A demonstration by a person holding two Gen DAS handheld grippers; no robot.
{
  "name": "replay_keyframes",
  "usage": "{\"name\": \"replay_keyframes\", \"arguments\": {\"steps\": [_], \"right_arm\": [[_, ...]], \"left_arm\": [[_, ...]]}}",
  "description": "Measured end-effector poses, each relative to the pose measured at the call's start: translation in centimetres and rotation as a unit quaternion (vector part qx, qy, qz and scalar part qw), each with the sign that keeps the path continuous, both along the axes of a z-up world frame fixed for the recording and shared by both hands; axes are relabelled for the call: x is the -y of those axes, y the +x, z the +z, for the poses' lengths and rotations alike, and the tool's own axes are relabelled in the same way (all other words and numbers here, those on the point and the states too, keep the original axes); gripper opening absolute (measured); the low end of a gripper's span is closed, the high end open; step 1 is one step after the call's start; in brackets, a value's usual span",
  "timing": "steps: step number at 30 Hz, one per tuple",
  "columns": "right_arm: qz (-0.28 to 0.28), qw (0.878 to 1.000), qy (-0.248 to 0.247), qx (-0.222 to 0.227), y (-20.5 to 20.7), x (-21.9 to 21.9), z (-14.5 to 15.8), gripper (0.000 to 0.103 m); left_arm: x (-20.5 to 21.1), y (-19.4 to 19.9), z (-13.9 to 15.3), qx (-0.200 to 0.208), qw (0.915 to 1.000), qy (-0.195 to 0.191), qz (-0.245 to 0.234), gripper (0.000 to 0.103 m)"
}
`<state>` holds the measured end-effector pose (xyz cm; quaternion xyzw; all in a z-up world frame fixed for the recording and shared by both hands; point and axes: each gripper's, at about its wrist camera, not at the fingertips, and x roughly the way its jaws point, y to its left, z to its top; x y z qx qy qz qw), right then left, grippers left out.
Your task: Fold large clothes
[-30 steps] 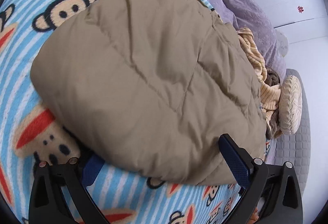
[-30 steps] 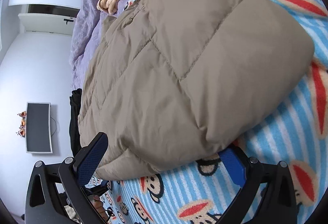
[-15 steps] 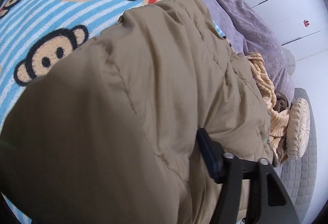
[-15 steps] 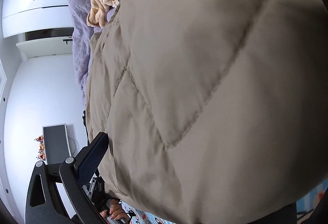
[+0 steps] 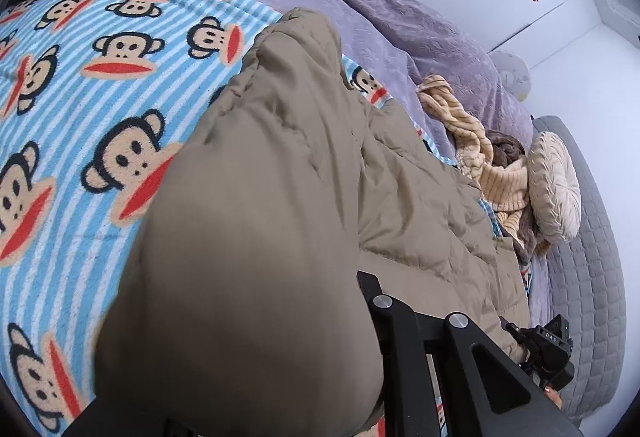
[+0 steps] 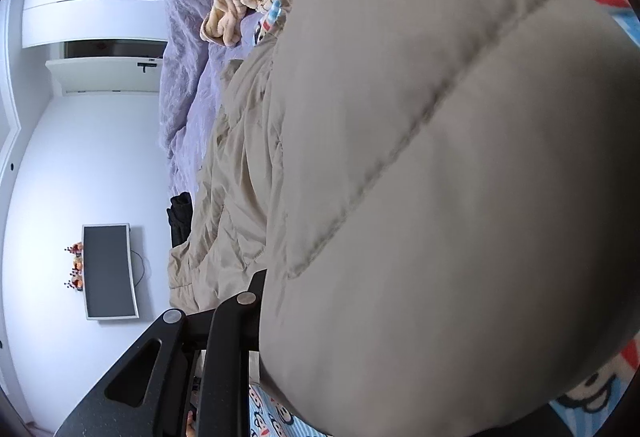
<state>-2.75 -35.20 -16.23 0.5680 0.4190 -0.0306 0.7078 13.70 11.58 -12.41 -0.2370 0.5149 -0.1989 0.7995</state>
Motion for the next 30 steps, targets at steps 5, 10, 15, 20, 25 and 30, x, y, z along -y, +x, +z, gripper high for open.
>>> {"name": "replay_keyframes", "arguments": {"steps": [5,10,15,20,25,30], "right_arm": [[-0.004,1.000,0.004,-0.016,-4.0,-1.7,0.3,0.025],[0.007,0.999,0.016,-0.047,-7.7,-3.4,0.2,0.025],[0.023,0.997,0.033,-0.064,-11.4,-3.0,-0.1,0.025],[0.035,0.994,0.028,-0.102,-11.6,-3.0,0.5,0.031],[0.067,0.988,-0.029,-0.137,-11.7,-3.6,2.7,0.045],[0.127,0.979,-0.068,-0.142,-11.1,-5.2,5.2,0.045]], "left_arm": [[-2.3,-4.4,0.2,-0.012,0.9995,0.009,-0.028,0.019],[-4.4,-9.7,-0.4,-0.036,0.9982,0.024,-0.042,0.019],[-5.8,-15.0,-1.1,-0.070,0.9960,0.038,-0.040,0.019],[-6.7,-18.5,-2.0,-0.107,0.9879,0.112,-0.012,0.040],[-9.4,-20.2,0.4,-0.081,0.9766,0.197,0.029,0.045],[-11.1,-19.9,2.2,-0.056,0.9695,0.230,0.064,0.045]]}}
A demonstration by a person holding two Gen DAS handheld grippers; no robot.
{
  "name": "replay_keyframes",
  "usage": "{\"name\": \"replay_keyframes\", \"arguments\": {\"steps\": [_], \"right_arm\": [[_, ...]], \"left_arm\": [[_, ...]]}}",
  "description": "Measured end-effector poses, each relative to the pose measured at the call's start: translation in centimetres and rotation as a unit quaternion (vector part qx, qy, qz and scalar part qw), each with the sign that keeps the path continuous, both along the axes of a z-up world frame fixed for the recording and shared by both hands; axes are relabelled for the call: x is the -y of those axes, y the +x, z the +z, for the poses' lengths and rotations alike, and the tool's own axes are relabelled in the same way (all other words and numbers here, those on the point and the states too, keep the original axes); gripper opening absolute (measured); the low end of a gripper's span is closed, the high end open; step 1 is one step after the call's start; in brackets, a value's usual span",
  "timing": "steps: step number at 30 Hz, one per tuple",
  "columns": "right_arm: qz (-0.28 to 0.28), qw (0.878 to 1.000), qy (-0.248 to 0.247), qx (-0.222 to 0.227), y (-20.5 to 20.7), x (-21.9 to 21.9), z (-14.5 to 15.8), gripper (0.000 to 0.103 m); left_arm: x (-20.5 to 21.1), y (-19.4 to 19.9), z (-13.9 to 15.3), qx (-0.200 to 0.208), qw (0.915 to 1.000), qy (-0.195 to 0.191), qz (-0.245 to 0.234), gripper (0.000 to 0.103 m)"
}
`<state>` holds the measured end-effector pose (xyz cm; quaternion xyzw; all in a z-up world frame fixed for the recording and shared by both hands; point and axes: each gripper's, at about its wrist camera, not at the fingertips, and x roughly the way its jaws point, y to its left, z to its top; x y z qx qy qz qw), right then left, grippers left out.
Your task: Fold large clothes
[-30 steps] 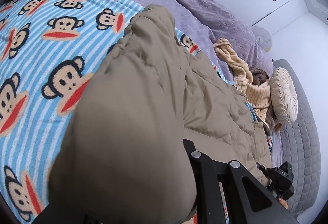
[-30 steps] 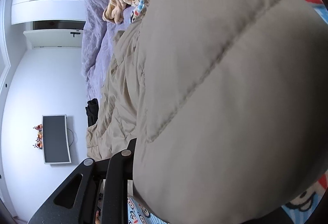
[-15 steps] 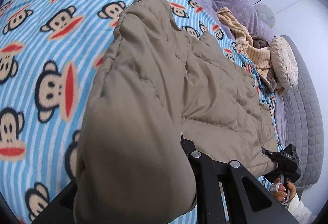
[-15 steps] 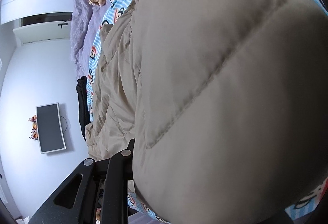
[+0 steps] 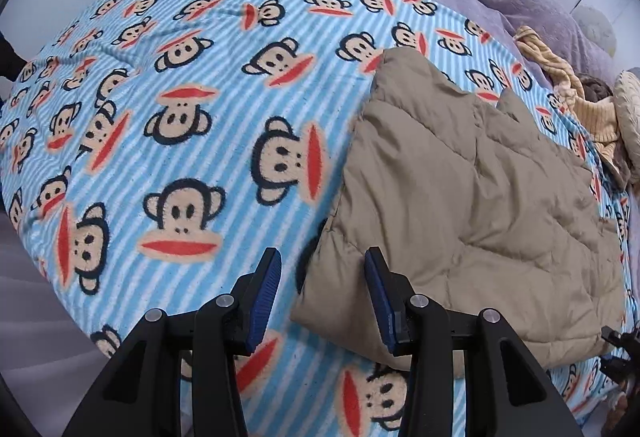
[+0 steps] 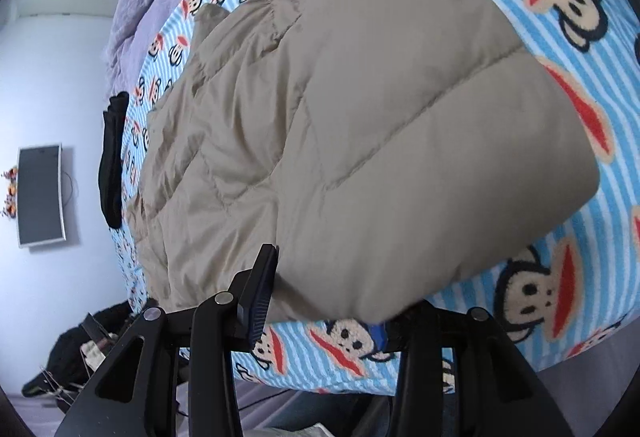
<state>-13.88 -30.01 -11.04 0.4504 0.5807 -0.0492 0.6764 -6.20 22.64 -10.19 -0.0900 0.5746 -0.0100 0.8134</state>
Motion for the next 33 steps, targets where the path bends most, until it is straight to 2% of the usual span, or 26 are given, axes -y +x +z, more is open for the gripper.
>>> {"name": "replay_keyframes", "arguments": {"steps": [3,5,7,10,12,15,17,20,24,25,31,32,33], "right_arm": [[0.050,0.999,0.001,0.004,-0.2,-1.0,1.0,0.045],[0.079,0.997,0.016,0.017,-0.8,-2.0,1.2,0.045],[0.099,0.994,0.029,0.037,-1.7,-2.7,2.2,0.045],[0.097,0.994,-0.024,0.041,-1.3,-3.0,3.0,0.045],[0.069,0.995,-0.070,0.012,-0.4,-2.6,2.3,0.045],[0.039,0.992,-0.110,-0.039,-0.2,-1.0,0.2,0.045],[0.025,0.992,-0.109,-0.062,-0.6,-0.4,-1.2,0.044],[0.007,0.993,-0.091,-0.072,-1.9,0.5,-2.0,0.045],[0.014,0.993,-0.088,-0.078,-3.1,0.6,-1.8,0.045],[0.018,0.993,-0.087,-0.077,-4.2,1.3,-1.5,0.045],[0.038,0.995,-0.066,-0.063,-4.8,0.4,-0.3,0.052],[0.045,0.995,-0.065,-0.061,-4.9,0.3,-0.2,0.055],[0.052,0.995,-0.063,-0.059,-4.9,0.1,-0.1,0.057]], "left_arm": [[1.2,0.5,-0.7,0.001,0.9994,0.027,-0.022,0.045],[2.5,1.3,-2.4,-0.015,0.9980,0.051,-0.034,0.045],[2.7,1.7,-4.5,-0.038,0.9969,0.058,-0.038,0.045],[2.7,2.0,-6.5,-0.057,0.9960,0.059,-0.037,0.048],[2.9,2.2,-6.6,-0.058,0.9946,0.079,-0.036,0.059],[2.9,2.2,-6.2,-0.064,0.9934,0.088,-0.037,0.059],[2.8,2.0,-5.6,-0.068,0.9933,0.087,-0.034,0.059],[2.6,1.5,-4.5,-0.080,0.9926,0.088,-0.027,0.059],[3.2,-0.1,-3.1,-0.082,0.9925,0.086,-0.029,0.059],[3.4,-0.4,-2.7,-0.081,0.9927,0.083,-0.031,0.059],[5.8,-2.5,-0.2,-0.059,0.9945,0.074,-0.045,0.059],[6.1,-2.6,0.1,-0.056,0.9946,0.074,-0.047,0.065],[6.6,-2.9,0.6,-0.052,0.9947,0.075,-0.048,0.088]]}}
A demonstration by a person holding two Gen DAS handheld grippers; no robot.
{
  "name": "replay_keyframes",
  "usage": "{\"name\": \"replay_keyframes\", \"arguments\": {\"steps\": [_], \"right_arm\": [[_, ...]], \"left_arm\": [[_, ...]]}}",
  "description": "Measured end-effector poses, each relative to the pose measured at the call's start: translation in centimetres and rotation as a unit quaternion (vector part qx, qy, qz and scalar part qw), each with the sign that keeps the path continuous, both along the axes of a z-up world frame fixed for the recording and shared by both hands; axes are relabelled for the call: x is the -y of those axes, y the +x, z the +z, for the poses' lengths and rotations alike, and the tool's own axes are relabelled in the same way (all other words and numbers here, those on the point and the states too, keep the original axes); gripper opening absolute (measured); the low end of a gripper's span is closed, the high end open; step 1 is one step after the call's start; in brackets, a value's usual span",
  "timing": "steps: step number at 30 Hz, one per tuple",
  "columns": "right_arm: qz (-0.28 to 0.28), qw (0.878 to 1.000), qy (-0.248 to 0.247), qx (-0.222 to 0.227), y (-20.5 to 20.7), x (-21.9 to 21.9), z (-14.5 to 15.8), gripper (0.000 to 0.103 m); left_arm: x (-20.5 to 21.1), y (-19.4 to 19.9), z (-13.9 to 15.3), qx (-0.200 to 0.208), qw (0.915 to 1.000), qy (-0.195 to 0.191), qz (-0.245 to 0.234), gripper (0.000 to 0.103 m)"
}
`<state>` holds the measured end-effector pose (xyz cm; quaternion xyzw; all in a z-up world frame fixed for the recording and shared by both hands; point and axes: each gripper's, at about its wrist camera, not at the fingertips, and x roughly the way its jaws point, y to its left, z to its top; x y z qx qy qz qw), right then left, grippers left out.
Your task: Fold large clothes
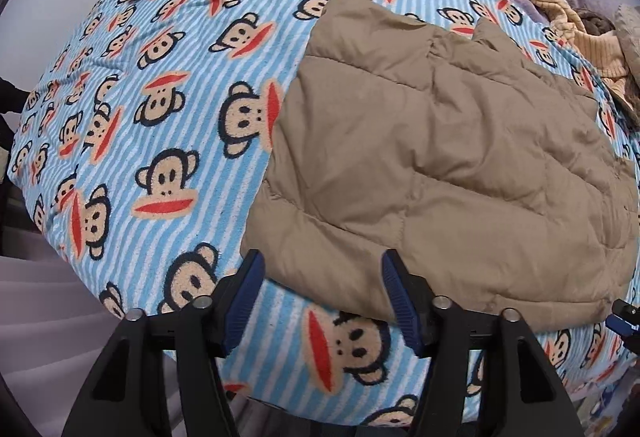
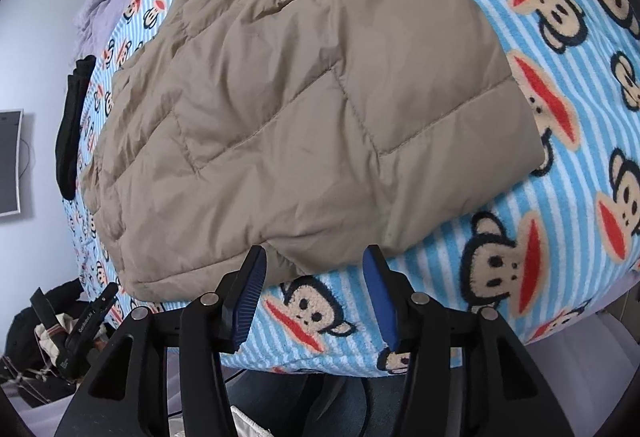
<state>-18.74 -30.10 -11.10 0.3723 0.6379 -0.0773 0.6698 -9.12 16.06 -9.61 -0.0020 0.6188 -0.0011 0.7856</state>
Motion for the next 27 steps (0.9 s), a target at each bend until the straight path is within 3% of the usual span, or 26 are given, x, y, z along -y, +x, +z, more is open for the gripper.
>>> {"name": "replay_keyframes", "arguments": {"steps": [2,14,16,18,27], "right_arm": [[0.014,1.000,0.003,0.005,0.0,-0.3,0.3,0.058],[0.076,0.996,-0.018,0.039,0.0,-1.9,2.6,0.064],[0.082,0.995,-0.028,0.048,0.3,-2.6,3.3,0.068],[0.085,0.994,-0.031,0.059,0.9,-3.6,3.8,0.083],[0.084,0.995,-0.033,0.047,3.6,-9.9,2.5,0.083]], "left_arm": [[0.4,-0.6,0.9,0.017,0.9998,0.006,0.003,0.102],[2.7,-2.7,2.5,0.030,0.9994,0.014,-0.008,0.102],[3.0,-2.4,2.5,0.029,0.9993,0.015,-0.020,0.102],[3.0,-1.9,2.5,0.029,0.9991,0.012,-0.030,0.102],[0.8,1.5,1.4,0.008,0.9972,-0.002,-0.074,0.102]]}}
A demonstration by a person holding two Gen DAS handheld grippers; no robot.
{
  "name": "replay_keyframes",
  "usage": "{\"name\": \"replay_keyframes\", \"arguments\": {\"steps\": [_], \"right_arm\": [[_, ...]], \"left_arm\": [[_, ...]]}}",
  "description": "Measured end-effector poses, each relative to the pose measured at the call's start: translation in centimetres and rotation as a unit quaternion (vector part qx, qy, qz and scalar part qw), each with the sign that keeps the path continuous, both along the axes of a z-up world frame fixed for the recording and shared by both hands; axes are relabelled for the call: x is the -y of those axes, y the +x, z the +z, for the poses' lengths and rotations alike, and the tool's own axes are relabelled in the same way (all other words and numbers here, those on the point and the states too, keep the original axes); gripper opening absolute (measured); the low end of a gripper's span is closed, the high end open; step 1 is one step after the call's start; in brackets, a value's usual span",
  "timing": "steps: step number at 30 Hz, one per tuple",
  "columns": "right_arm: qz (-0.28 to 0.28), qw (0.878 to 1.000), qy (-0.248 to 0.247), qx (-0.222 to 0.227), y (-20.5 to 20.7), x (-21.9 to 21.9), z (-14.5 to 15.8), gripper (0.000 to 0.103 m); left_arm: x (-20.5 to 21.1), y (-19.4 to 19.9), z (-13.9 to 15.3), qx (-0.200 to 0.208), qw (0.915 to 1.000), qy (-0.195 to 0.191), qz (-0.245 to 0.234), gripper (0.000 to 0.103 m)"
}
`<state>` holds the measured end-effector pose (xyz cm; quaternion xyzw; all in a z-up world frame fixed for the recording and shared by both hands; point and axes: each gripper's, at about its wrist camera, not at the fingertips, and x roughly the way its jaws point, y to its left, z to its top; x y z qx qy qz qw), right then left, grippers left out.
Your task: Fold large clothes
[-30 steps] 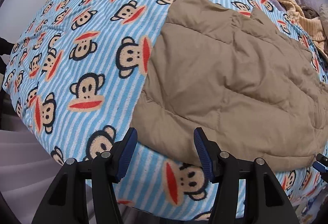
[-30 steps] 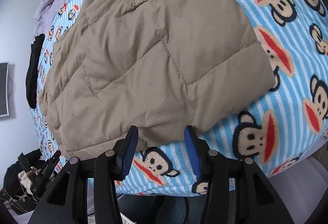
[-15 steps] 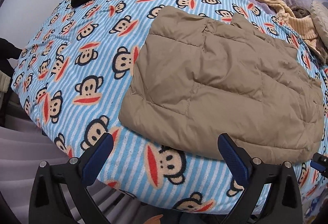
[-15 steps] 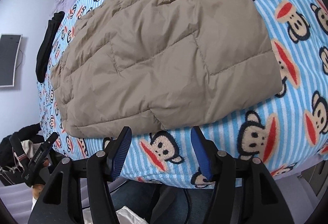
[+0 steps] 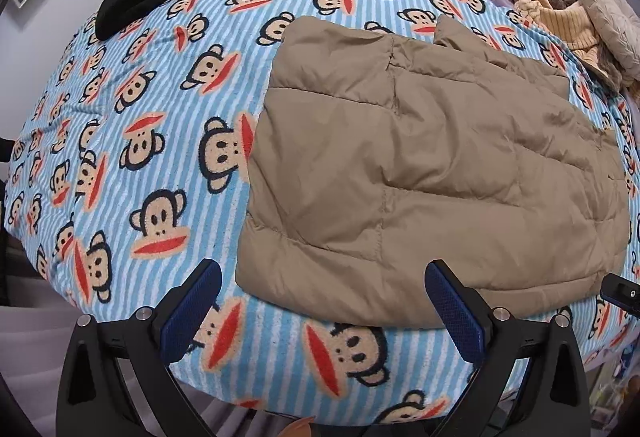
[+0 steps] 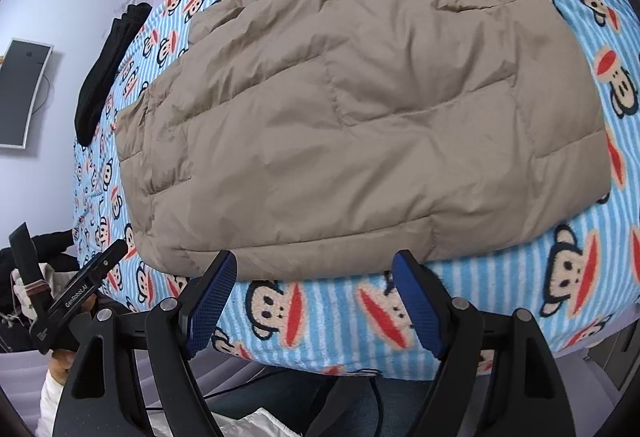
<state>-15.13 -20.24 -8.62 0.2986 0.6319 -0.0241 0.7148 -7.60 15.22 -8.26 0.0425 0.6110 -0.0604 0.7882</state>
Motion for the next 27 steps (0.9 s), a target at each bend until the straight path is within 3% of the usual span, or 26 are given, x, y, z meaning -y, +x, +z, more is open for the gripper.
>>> {"name": "replay_keyframes", "arguments": {"steps": [11,14,27], "right_arm": [[-0.006,1.000,-0.009,-0.007,2.0,-4.1,-0.9,0.083],[-0.006,1.000,-0.011,0.002,2.6,-4.5,-0.8,0.103],[-0.015,1.000,0.002,-0.008,4.5,-5.4,-1.2,0.103]], "left_arm": [[-2.4,3.0,-2.0,-0.021,0.9995,-0.011,-0.021,0.102],[-2.5,3.4,-2.4,-0.026,0.9993,-0.015,-0.022,0.102],[-2.5,4.4,-3.6,-0.042,0.9981,-0.033,-0.032,0.102]]}}
